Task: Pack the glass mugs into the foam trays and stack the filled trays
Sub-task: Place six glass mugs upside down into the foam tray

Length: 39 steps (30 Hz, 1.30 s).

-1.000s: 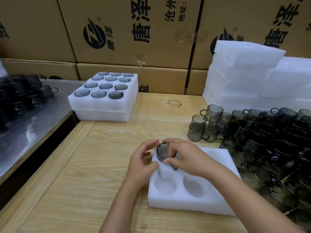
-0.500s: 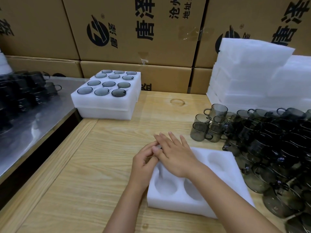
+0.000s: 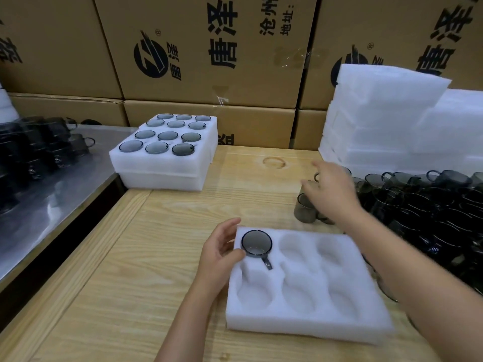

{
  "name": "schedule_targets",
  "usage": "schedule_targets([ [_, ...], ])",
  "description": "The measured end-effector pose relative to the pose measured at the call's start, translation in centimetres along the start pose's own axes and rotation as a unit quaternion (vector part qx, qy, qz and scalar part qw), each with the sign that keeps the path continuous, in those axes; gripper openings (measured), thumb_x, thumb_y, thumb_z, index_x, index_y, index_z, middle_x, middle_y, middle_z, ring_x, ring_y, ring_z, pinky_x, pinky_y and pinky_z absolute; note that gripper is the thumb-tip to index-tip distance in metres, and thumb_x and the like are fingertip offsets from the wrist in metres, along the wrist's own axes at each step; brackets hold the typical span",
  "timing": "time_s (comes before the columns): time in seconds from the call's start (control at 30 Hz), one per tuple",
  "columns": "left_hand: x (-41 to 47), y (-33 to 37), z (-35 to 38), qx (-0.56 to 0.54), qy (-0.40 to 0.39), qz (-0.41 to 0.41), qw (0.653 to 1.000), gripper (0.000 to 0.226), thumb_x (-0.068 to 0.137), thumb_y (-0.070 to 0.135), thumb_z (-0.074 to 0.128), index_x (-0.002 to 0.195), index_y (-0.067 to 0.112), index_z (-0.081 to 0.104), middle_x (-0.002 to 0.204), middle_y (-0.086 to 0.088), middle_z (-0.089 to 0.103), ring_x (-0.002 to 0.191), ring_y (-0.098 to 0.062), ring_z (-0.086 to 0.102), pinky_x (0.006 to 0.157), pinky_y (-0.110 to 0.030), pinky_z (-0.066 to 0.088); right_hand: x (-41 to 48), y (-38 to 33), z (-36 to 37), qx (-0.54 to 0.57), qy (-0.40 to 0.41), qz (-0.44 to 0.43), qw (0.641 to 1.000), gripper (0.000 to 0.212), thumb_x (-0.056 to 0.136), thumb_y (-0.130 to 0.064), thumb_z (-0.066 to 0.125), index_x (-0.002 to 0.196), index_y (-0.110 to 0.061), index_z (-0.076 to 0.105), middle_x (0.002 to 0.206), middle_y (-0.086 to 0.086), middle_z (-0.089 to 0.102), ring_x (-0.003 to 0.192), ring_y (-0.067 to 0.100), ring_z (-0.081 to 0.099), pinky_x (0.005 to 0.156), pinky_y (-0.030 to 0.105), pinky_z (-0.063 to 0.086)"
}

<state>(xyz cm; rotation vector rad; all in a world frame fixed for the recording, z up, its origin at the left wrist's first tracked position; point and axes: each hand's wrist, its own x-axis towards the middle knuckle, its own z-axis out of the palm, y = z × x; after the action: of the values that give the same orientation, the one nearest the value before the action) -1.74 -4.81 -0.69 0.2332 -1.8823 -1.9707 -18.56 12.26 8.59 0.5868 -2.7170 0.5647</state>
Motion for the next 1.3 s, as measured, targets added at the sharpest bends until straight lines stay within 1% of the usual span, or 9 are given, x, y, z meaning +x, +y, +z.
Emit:
schedule_targets([
  [0.13, 0.3, 0.3, -0.6, -0.01, 0.041, 0.008, 0.999, 0.059, 0.056, 0.003, 0.056, 0.113, 0.019, 0.061, 0.104, -0.002, 0.068, 0.095, -0.007, 0.065, 0.079, -0.018, 0.05, 4.1, 3.5, -0.8, -0.181, -0.098, 0.104, 0.973, 0.053, 0.092, -0.046, 0.044, 0.129, -0.008, 0.04, 0.134, 0.018, 0.045, 0.126, 0.038, 0.035, 0.105, 0.046, 0.025],
  [0.3, 0.7, 0.4, -2.0, -0.054, 0.053, -0.015, 0.997, 0.063, 0.058, 0.0, 0.059, 0.118, 0.022, 0.059, 0.108, -0.007, 0.07, 0.105, -0.023, 0.065, 0.089, -0.035, 0.051, 6.5, 4.6, 0.1, -0.242, -0.14, 0.143, 0.949, 0.062, 0.088, -0.062, 0.042, 0.126, -0.013, 0.041, 0.129, 0.015, 0.051, 0.124, 0.035, 0.04, 0.1, 0.045, 0.027],
  [0.43, 0.7, 0.5, -2.1, -0.061, 0.053, -0.029, 0.996, 0.062, 0.057, -0.001, 0.06, 0.116, 0.019, 0.062, 0.11, -0.005, 0.07, 0.108, -0.023, 0.064, 0.091, -0.037, 0.049, 7.3, 4.9, 0.6, -0.285, -0.127, 0.133, 0.941, 0.047, 0.09, -0.048, 0.049, 0.123, -0.014, 0.046, 0.125, 0.014, 0.052, 0.12, 0.033, 0.043, 0.104, 0.047, 0.023],
  [0.57, 0.4, 0.7, -1.8, -0.018, 0.033, -0.026, 0.999, 0.054, 0.062, 0.004, 0.059, 0.113, 0.019, 0.064, 0.115, 0.0, 0.068, 0.112, -0.015, 0.061, 0.096, -0.032, 0.047, 7.3, 5.0, -0.3, -0.208, -0.104, 0.117, 0.966, 0.045, 0.085, -0.044, 0.06, 0.117, -0.013, 0.05, 0.113, 0.012, 0.055, 0.111, 0.033, 0.048, 0.098, 0.043, 0.029],
  [0.67, 0.2, 1.5, -1.7, 0.037, 0.027, -0.021, 0.999, 0.056, 0.062, 0.008, 0.056, 0.115, 0.024, 0.063, 0.119, 0.009, 0.065, 0.115, -0.006, 0.058, 0.097, -0.024, 0.044, 6.0, 3.6, -2.0, -0.001, -0.066, 0.057, 0.996, 0.058, 0.081, -0.034, 0.069, 0.13, -0.014, 0.047, 0.126, 0.012, 0.052, 0.115, 0.031, 0.049, 0.088, 0.033, 0.039],
  [0.8, 0.7, 3.5, -1.5, 0.156, 0.046, 0.068, 0.984, 0.048, 0.083, 0.007, 0.061, 0.119, 0.037, 0.056, 0.126, 0.02, 0.058, 0.12, 0.007, 0.048, 0.099, -0.012, 0.036, 2.1, 0.7, -4.6, 0.165, -0.168, -0.102, 0.967, 0.064, 0.076, -0.029, 0.076, 0.132, -0.03, 0.045, 0.122, -0.009, 0.054, 0.106, 0.013, 0.054, 0.087, 0.027, 0.044],
  [1.0, 2.4, 5.6, 1.2, 0.212, -0.151, 0.049, 0.964, 0.057, 0.085, 0.026, 0.068, 0.137, 0.037, 0.045, 0.129, 0.016, 0.058, 0.123, 0.008, 0.046, 0.09, -0.007, 0.041, -3.2, -1.9, -4.9, 0.216, -0.296, -0.211, 0.906, 0.066, 0.076, -0.015, 0.077, 0.127, -0.042, 0.045, 0.118, -0.035, 0.046, 0.109, -0.006, 0.051, 0.087, 0.015, 0.048],
  [1.2, 2.5, 4.6, 2.3, 0.253, -0.12, 0.051, 0.959, 0.069, 0.072, 0.04, 0.076, 0.133, 0.044, 0.046, 0.114, 0.021, 0.062, 0.111, 0.009, 0.053, 0.087, -0.009, 0.041, -4.0, -1.6, -4.2, 0.19, -0.341, -0.211, 0.896, 0.065, 0.082, -0.005, 0.062, 0.136, -0.035, 0.042, 0.13, -0.018, 0.044, 0.121, 0.005, 0.047, 0.103, 0.028, 0.041],
  [1.3, 2.1, 4.4, 2.5, 0.267, -0.117, 0.044, 0.955, 0.074, 0.065, 0.048, 0.077, 0.132, 0.046, 0.045, 0.109, 0.027, 0.059, 0.097, 0.008, 0.056, 0.074, -0.003, 0.043, -4.3, -1.4, -3.9, 0.172, -0.36, -0.211, 0.892, 0.065, 0.083, -0.005, 0.06, 0.138, -0.034, 0.04, 0.125, -0.026, 0.044, 0.117, 0.003, 0.049, 0.101, 0.018, 0.04],
])
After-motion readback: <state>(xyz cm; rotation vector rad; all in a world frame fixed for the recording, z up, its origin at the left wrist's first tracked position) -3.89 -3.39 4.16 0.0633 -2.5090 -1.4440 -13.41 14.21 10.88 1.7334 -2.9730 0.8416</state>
